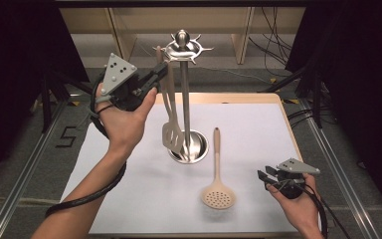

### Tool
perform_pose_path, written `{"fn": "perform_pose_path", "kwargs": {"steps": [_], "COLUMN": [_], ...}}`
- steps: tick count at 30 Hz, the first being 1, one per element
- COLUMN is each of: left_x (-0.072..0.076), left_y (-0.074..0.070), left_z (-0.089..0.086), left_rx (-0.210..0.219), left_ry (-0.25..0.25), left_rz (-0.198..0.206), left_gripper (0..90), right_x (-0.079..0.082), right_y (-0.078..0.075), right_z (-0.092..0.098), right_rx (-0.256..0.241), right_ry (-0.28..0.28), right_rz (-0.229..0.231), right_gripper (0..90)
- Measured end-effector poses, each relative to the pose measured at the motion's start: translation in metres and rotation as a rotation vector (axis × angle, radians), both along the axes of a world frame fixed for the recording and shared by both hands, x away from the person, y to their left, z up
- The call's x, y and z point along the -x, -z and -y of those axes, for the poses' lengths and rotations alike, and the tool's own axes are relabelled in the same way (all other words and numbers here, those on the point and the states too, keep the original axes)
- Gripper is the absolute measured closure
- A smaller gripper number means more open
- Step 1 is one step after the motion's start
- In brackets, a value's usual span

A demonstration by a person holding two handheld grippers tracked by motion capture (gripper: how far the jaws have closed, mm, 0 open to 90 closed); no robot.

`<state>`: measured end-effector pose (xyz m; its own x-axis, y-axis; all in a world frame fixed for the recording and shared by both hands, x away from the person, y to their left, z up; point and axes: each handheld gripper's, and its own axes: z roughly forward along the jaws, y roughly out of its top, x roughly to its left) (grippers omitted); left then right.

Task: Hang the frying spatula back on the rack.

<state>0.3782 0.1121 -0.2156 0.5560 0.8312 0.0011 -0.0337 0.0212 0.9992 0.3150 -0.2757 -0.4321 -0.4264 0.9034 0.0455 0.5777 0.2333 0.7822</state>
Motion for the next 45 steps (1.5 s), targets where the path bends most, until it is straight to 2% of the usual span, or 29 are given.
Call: {"fn": "perform_pose_path", "kwargs": {"steps": [13,24,27,29,30,35,37,38,40,42,43,45], "left_x": [-0.007,-0.006,-0.005,-0.001,0.001,0.012,0.015,0.018,0.021,0.023,0.022,0.022], "left_y": [0.0,0.0,0.004,0.009,0.011,0.026,0.033,0.038,0.049,0.061,0.067,0.077], "left_z": [-0.007,-0.009,-0.011,-0.012,-0.014,-0.022,-0.025,-0.027,-0.03,-0.033,-0.036,-0.04], "left_rx": [0.006,-0.001,0.001,0.004,0.005,0.007,0.0,-0.004,-0.027,-0.035,-0.05,-0.047], "left_ry": [-0.026,-0.02,-0.013,-0.007,-0.005,-0.003,0.01,0.021,0.033,0.06,0.058,0.054], "left_rz": [-0.009,-0.013,-0.011,-0.012,-0.012,-0.015,-0.021,-0.029,-0.048,-0.073,-0.065,-0.081], "left_gripper": [89.5,89.2,83.0,80.5,78.9,68.6,63.2,60.8,56.0,53.5,53.0,52.5], "right_x": [-0.003,-0.003,-0.003,-0.002,-0.002,-0.003,-0.002,-0.001,-0.003,-0.002,-0.002,-0.002], "right_y": [0.001,0.001,0.001,0.001,0.001,0.001,0.002,0.001,0.002,0.002,0.002,0.002], "right_z": [0.002,0.002,0.002,0.001,0.002,0.002,0.0,-0.001,0.001,-0.001,-0.001,-0.001], "right_rx": [0.027,0.028,0.026,0.005,0.021,0.025,0.003,-0.009,-0.001,-0.009,-0.01,-0.008], "right_ry": [-0.025,-0.03,-0.028,-0.018,-0.014,-0.019,-0.007,0.002,-0.006,0.002,0.003,0.002], "right_rz": [0.028,0.031,0.028,0.011,0.022,0.025,0.004,-0.012,-0.002,-0.013,-0.016,-0.019], "right_gripper": [64.6,64.5,64.2,64.0,63.9,63.0,62.5,62.3,61.8,61.4,61.4,61.2]}}
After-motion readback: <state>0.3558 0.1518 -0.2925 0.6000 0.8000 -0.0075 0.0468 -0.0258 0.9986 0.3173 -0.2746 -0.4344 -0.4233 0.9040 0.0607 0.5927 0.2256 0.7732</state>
